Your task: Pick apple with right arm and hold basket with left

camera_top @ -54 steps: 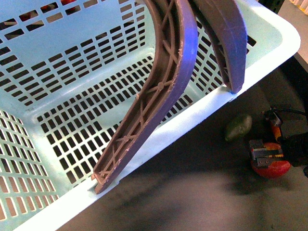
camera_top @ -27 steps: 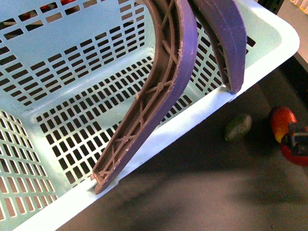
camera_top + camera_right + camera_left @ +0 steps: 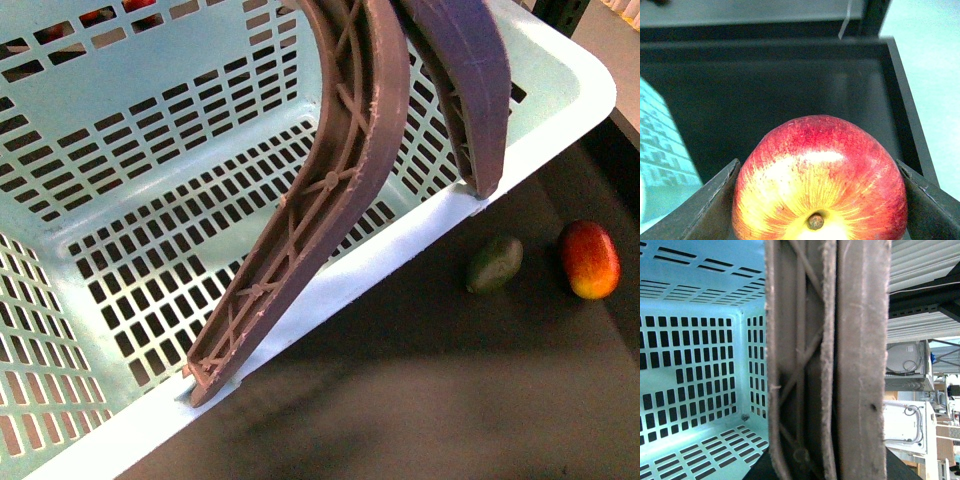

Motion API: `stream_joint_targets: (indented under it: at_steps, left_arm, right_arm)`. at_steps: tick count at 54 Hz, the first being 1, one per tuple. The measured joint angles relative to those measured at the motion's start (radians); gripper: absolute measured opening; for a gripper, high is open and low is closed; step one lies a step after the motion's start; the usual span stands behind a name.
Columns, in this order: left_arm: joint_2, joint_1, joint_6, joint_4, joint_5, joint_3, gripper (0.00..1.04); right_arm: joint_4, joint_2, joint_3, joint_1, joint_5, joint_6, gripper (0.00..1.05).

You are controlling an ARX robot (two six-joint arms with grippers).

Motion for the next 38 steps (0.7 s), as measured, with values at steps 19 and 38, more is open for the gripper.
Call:
stream_joint_targets:
  at_steps: [19, 38]
  left_arm:
    - [0.000, 0.000, 0.000, 0.000, 0.000, 0.000, 0.15]
    - [0.000, 0.000, 0.000, 0.000, 0.001, 0.000, 0.15]
  right_arm:
    - [0.017, 0.023, 0.126, 0.414, 0.163, 0.107, 0.80]
    - [0.061, 0.156, 0.126, 0.596, 0.226, 0.133, 0.85]
